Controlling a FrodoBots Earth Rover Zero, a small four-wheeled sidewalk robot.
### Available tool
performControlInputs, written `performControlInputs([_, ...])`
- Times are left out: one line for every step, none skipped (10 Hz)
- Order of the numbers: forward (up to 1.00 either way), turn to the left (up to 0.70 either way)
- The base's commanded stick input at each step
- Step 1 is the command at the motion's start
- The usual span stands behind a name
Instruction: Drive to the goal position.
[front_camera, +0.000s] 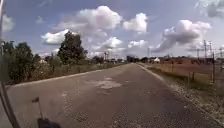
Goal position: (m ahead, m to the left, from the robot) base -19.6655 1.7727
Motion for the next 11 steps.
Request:
performControlInputs([0.04, 0.00])
performControlInputs([0.04, 0.00])
performControlInputs([0.04, 0.00])
performControlInputs([0.04, 0.00])
performControlInputs([0.04, 0.00])
performControlInputs([0.04, 0.00])
performControlInputs([0.04, 0.00])
performControlInputs([0.04, 0.00])
performControlInputs([0.04, 0.00])
performControlInputs([0.04, 0.00])
performControlInputs([0.04, 0.00])
